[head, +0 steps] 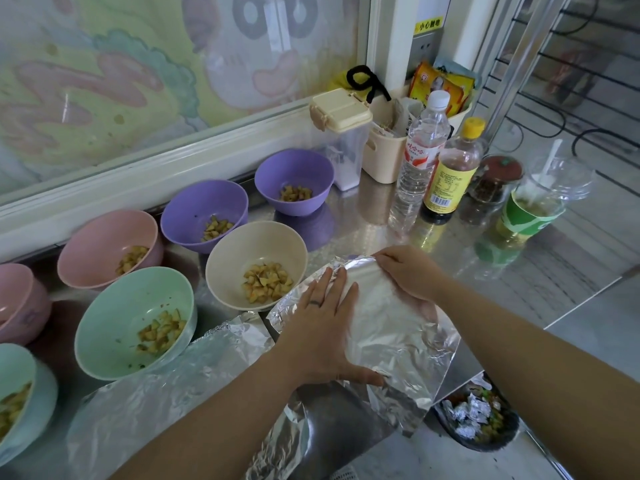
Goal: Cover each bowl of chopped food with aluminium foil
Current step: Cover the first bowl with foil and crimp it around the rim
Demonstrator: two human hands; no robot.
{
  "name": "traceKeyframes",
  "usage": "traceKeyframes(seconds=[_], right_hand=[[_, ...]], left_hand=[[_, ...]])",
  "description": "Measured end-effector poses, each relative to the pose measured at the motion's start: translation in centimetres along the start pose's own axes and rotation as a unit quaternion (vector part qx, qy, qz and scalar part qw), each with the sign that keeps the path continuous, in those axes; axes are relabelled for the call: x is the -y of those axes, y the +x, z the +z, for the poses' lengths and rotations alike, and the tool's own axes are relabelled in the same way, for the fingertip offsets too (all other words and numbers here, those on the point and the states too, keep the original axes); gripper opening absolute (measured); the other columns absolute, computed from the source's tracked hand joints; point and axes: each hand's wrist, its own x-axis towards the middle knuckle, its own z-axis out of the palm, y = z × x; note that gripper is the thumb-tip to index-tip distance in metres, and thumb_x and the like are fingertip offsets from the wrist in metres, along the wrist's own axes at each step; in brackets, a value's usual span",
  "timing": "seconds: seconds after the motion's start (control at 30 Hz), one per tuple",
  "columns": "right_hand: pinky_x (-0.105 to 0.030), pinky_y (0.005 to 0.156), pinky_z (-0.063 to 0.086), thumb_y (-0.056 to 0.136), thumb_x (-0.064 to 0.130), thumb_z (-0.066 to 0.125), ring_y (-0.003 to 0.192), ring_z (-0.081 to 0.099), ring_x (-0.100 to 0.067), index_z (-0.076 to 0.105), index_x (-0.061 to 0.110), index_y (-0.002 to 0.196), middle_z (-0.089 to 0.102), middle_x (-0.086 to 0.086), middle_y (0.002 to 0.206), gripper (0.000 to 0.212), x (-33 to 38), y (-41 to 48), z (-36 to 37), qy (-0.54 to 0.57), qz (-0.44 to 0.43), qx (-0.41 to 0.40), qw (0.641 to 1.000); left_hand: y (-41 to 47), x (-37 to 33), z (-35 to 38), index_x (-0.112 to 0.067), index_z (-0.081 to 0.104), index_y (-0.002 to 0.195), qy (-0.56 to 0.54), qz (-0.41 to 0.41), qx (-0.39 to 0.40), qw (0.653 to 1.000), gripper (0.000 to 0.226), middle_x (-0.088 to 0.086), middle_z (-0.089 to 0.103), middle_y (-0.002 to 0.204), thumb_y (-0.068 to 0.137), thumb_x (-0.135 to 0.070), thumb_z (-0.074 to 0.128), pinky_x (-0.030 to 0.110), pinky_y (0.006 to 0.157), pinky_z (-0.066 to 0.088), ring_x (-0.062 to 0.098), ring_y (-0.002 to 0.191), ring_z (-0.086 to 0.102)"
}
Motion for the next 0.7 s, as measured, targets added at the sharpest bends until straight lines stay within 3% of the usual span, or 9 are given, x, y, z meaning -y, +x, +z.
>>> traceKeyframes(seconds=[0.13, 0.2, 0.27, 0.37, 0.47, 0.6, 0.7], right_hand=[[-0.044, 0.090, 0.052, 0.108, 0.031, 0.043, 0.083, 0.064, -0.026, 0.071, 0.004, 0.103, 0.072, -0.007, 0.087, 0.040, -0.4, -0.7, -0.2, 0.077, 0.040, -0.005, 0.996], [-0.038, 0.101, 0.047, 0.108, 0.033, 0.042, 0.107, 0.063, -0.025, 0.068, 0.014, 0.125, 0.071, -0.004, 0.115, 0.037, -0.2, -2.1, -0.1, 0.085, 0.035, -0.065, 0.994], [-0.034, 0.103, 0.040, 0.109, 0.030, 0.040, 0.126, 0.055, -0.027, 0.057, 0.015, 0.141, 0.062, -0.005, 0.138, 0.039, 0.0, -4.2, 0.7, 0.068, 0.032, -0.125, 0.989], [-0.042, 0.096, 0.047, 0.109, 0.028, 0.037, 0.117, 0.057, -0.031, 0.051, 0.015, 0.140, 0.061, -0.010, 0.135, 0.037, -0.7, -6.0, 2.7, 0.036, 0.035, -0.147, 0.988], [-0.041, 0.105, 0.043, 0.109, 0.028, 0.036, 0.131, 0.052, -0.030, 0.043, 0.018, 0.152, 0.053, -0.005, 0.149, 0.045, -1.3, -5.7, 3.2, 0.056, 0.066, -0.148, 0.985], [-0.029, 0.095, 0.041, 0.108, 0.024, 0.040, 0.125, 0.057, -0.024, 0.051, 0.020, 0.148, 0.062, -0.001, 0.138, 0.041, -1.9, -5.4, 2.9, 0.154, 0.079, -0.154, 0.973], [-0.016, 0.078, 0.048, 0.107, 0.021, 0.044, 0.098, 0.068, -0.002, 0.067, 0.029, 0.126, 0.073, 0.008, 0.114, 0.031, -2.4, -5.4, 2.7, 0.317, 0.107, -0.140, 0.932]], left_hand=[[0.0, -0.1, -0.1, -0.015, -0.010, 0.159, 0.001, -0.002, 0.008, 1.000, 0.143, 0.007, -0.032, 0.161, 0.056, -0.104, 0.032, 0.050, 0.123, -0.003, 0.024, 0.145, -0.037], [-0.1, -0.3, -0.2, -0.015, -0.011, 0.158, 0.003, -0.008, 0.012, 1.000, 0.142, 0.008, -0.032, 0.161, 0.056, -0.104, 0.031, 0.050, 0.123, -0.005, 0.024, 0.144, -0.039], [-0.1, -0.5, -0.4, -0.014, -0.012, 0.158, 0.007, -0.014, 0.012, 1.000, 0.141, 0.009, -0.032, 0.161, 0.057, -0.103, 0.030, 0.049, 0.123, -0.007, 0.025, 0.143, -0.039], [0.0, -0.5, -0.3, -0.013, -0.011, 0.158, 0.012, -0.018, 0.016, 1.000, 0.142, 0.011, -0.031, 0.161, 0.055, -0.104, 0.028, 0.050, 0.123, -0.005, 0.027, 0.145, -0.037], [0.1, -0.5, -0.2, -0.013, -0.009, 0.159, 0.022, -0.018, 0.013, 1.000, 0.144, 0.012, -0.030, 0.161, 0.054, -0.105, 0.026, 0.051, 0.123, -0.004, 0.028, 0.145, -0.036], [0.0, -0.5, 0.0, -0.012, -0.010, 0.158, 0.019, -0.018, 0.010, 1.000, 0.144, 0.011, -0.032, 0.160, 0.055, -0.105, 0.026, 0.050, 0.123, -0.004, 0.027, 0.144, -0.038], [0.0, -0.5, 0.0, -0.012, -0.010, 0.158, 0.014, -0.017, 0.007, 1.000, 0.145, 0.011, -0.032, 0.160, 0.054, -0.106, 0.025, 0.050, 0.123, -0.003, 0.027, 0.144, -0.038]])
